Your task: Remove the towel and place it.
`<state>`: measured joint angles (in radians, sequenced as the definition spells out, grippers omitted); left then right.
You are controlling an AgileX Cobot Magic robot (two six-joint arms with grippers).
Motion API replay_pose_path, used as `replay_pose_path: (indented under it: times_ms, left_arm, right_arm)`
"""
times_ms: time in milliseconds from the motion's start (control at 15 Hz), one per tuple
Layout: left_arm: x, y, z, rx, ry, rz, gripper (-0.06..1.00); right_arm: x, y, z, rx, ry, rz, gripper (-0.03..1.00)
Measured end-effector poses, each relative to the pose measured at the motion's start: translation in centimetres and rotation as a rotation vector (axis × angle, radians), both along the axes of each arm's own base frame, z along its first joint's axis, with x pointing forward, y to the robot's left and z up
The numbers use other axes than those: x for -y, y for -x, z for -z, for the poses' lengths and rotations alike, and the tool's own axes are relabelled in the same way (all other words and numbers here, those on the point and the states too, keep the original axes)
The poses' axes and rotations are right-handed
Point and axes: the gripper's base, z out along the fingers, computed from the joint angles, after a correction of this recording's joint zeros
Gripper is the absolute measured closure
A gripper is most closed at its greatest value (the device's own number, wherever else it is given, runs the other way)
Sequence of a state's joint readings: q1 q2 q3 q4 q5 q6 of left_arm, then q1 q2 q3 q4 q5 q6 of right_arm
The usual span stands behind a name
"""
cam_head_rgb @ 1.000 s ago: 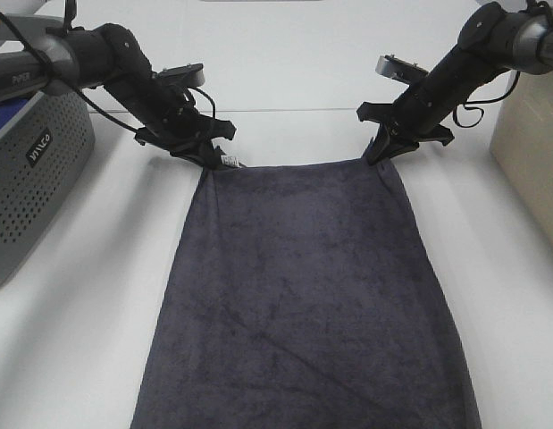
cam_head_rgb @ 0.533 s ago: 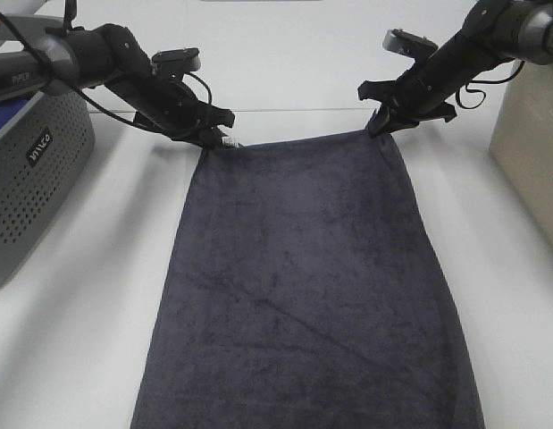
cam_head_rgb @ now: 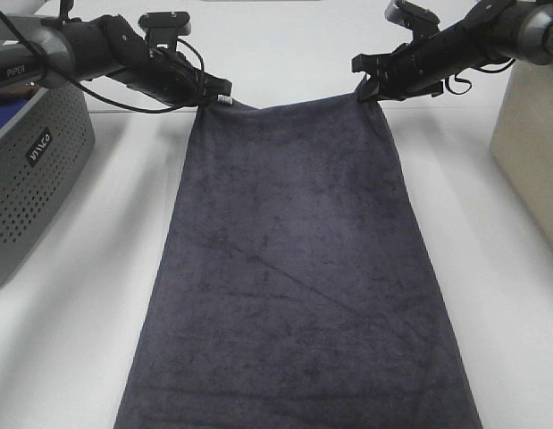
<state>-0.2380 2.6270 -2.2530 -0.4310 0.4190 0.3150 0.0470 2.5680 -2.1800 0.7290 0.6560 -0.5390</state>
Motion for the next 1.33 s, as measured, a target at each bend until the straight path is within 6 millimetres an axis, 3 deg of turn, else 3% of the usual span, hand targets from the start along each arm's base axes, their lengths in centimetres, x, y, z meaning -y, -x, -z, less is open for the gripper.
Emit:
replay_pose_path:
  times_ms: [400, 733, 1067, 1333]
  left_arm:
    - [-0.4, -1.0, -1.2, 0.194, -0.052, -0.029, 0.94]
    - [0.2, -1.2, -1.7, 0.278, -0.064, -0.037, 0.94]
    - [0.3, -1.4, -0.6, 0.295, -0.078, -0.042, 0.94]
    - [0.1, -1.6, 1.9, 0.303, -0.091, -0.060, 0.94]
  right_arm:
    - [0.6, -1.3, -0.7, 0.185, 0.065, 0.046, 0.96]
    - [0.8, -1.7, -0.8, 0.237, 0.086, 0.073, 0.96]
    - [0.7, -1.8, 1.4, 0.206, 0.075, 0.088, 0.96]
    - [0.3, -1.9, 2.9, 0.219, 0.093, 0.060, 0.95]
